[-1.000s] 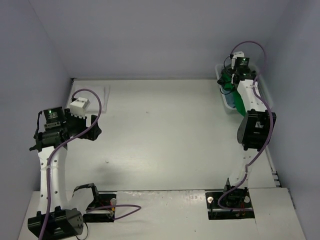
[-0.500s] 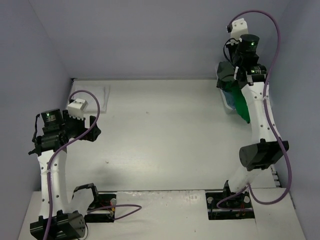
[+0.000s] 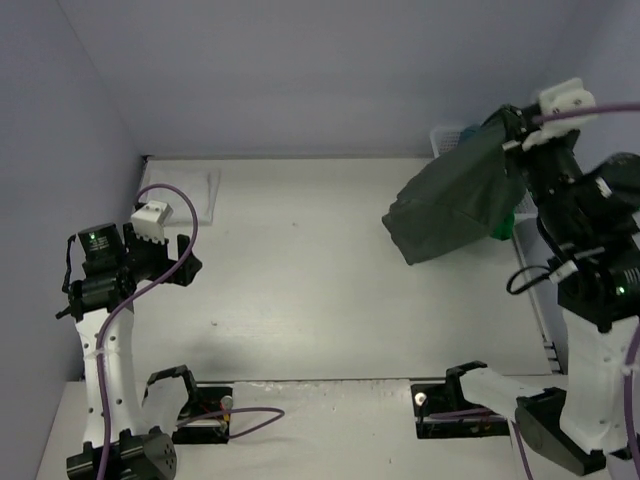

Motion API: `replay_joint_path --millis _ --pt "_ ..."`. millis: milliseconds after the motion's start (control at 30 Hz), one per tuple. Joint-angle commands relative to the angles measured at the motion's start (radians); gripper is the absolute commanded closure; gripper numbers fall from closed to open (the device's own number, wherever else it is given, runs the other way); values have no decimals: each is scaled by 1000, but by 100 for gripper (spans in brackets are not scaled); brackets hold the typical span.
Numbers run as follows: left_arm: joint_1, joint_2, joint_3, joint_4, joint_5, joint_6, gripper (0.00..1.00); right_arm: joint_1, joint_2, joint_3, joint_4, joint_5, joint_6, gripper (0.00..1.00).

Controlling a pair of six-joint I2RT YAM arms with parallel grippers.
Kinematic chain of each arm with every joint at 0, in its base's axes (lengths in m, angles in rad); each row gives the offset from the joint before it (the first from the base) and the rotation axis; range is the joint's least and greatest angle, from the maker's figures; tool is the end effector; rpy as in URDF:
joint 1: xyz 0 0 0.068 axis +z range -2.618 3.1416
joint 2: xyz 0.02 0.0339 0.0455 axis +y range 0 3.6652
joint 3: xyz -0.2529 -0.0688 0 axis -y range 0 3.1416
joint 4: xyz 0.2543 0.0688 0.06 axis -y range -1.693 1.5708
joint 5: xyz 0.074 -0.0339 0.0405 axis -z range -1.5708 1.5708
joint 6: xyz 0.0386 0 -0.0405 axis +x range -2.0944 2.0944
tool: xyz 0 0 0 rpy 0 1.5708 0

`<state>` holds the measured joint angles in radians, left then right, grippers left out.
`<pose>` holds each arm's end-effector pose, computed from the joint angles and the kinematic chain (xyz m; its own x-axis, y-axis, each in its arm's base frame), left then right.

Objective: Fold and stack the t-shirts
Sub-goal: Move the tshirt to the center of the board

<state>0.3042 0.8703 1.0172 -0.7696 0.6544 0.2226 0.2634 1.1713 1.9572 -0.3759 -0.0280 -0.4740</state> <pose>0.1833 0.0329 0.3424 -0.4910 0.0294 -0.8706 0.3512 0.9213 -0.1669 0.1563 0.0433 0.6137 0.4725 -0.3451 -0.8109 -0.0780 0.9001 -0.4285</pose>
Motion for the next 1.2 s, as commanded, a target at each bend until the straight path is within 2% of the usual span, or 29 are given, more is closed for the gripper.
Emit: replay_joint_path --millis 0,233,367,600,800,867,933,967,1000,1033,1100,1133,1167 --pt "12 -10 17 58 36 -14 13 2 -93 -90 68 -196 0 100" --pt "22 -19 4 64 59 -17 13 0 -110 -8 14 -274 26 100" --pt "26 -31 -6 69 62 -17 13 2 -88 -17 -21 -318 75 100" --pt "32 -30 -17 75 70 -22 13 4 -61 -230 -57 -544 137 100" --pt "32 -19 -12 76 67 -23 13 106 -38 -377 -70 -465 83 100" --pt "33 -19 -15 76 65 -22 13 155 -35 -408 -78 -405 69 87" --pt "38 -20 -16 78 65 -22 13 233 -38 -477 -86 -379 42 80" --pt "38 -24 -17 78 65 -22 13 285 -42 -507 -84 -322 38 62" --pt "39 -24 -17 76 67 -22 13 304 -45 -562 -84 -299 32 53" --pt "39 -25 -17 76 65 -22 13 315 -50 -590 -83 -277 20 36" --pt "42 -28 -20 76 65 -22 13 320 -61 -647 -80 -204 15 15" --pt "42 -30 -22 75 65 -23 13 320 -64 -662 -74 -170 6 0" --pt "42 -30 -22 76 65 -23 13 320 -67 -678 -67 -132 6 0"
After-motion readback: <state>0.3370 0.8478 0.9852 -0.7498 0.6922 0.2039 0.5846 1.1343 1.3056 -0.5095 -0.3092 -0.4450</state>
